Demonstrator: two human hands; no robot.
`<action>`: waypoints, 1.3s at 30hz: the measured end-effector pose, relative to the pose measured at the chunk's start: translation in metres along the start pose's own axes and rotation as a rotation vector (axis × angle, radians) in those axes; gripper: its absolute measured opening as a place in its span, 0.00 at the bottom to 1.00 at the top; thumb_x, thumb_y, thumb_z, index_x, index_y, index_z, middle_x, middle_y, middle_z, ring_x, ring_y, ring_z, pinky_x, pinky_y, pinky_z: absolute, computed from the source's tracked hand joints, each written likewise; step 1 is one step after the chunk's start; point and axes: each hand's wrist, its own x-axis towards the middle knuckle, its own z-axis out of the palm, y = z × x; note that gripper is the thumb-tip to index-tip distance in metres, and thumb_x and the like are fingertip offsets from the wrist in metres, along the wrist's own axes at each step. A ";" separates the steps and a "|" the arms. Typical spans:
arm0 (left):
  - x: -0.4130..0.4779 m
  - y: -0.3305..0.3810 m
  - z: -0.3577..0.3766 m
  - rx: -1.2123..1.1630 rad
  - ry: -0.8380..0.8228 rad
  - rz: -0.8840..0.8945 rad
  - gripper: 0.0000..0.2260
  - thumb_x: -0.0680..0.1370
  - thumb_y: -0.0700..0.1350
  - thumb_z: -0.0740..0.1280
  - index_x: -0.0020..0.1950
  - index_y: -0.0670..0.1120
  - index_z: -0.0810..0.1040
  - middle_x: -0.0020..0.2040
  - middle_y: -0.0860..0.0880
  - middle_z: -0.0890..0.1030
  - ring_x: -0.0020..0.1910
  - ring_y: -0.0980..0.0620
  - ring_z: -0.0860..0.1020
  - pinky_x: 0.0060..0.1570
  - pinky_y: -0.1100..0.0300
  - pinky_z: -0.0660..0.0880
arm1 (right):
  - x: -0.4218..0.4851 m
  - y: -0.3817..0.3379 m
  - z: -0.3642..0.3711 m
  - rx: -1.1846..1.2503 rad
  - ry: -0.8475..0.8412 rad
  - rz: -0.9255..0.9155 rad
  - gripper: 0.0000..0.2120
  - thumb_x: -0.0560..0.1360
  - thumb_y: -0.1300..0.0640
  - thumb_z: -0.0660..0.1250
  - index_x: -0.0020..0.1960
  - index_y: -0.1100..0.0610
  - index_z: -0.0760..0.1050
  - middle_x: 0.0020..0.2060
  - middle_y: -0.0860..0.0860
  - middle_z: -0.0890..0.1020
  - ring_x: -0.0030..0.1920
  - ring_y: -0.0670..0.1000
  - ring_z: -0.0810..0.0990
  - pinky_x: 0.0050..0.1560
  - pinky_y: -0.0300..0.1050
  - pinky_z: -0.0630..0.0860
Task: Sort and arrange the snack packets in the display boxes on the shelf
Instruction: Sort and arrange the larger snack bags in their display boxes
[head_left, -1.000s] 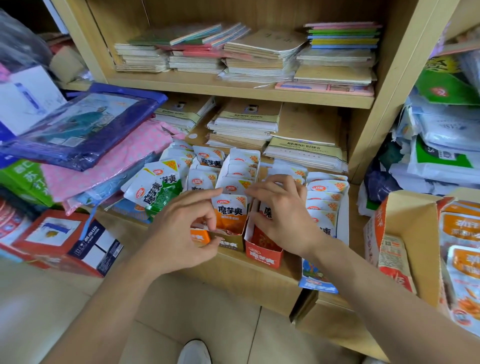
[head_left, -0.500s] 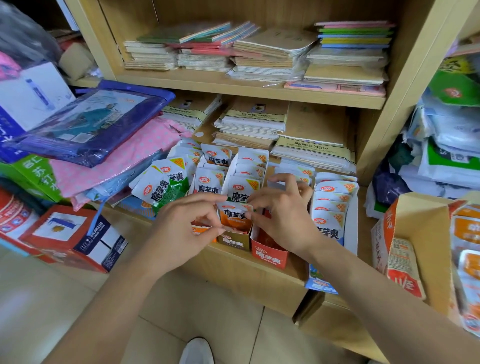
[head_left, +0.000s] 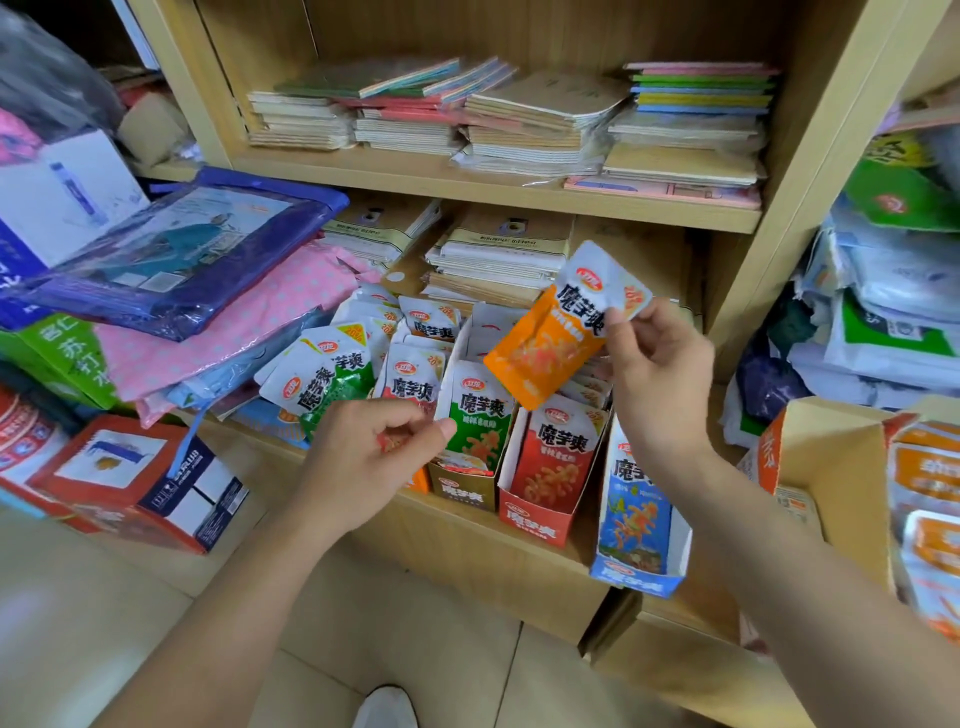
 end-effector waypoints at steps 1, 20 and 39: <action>0.003 0.000 0.001 -0.011 0.025 -0.020 0.18 0.74 0.61 0.68 0.37 0.48 0.85 0.33 0.46 0.82 0.36 0.41 0.81 0.40 0.43 0.77 | 0.002 -0.003 -0.002 0.011 0.024 0.002 0.07 0.81 0.55 0.66 0.45 0.55 0.76 0.39 0.58 0.83 0.39 0.57 0.82 0.37 0.64 0.79; 0.067 0.006 0.027 0.606 -0.237 -0.042 0.18 0.81 0.56 0.65 0.71 0.63 0.72 0.70 0.60 0.73 0.72 0.52 0.61 0.64 0.50 0.56 | -0.011 0.009 -0.020 -0.405 -0.223 -0.013 0.08 0.80 0.54 0.67 0.47 0.58 0.79 0.36 0.48 0.84 0.38 0.46 0.83 0.37 0.55 0.81; 0.055 0.003 0.014 0.035 0.250 0.058 0.07 0.80 0.38 0.68 0.50 0.51 0.77 0.50 0.52 0.81 0.52 0.56 0.80 0.51 0.69 0.74 | -0.017 0.000 -0.022 -0.308 -0.222 0.040 0.06 0.82 0.56 0.63 0.48 0.56 0.73 0.36 0.53 0.85 0.32 0.49 0.82 0.28 0.43 0.76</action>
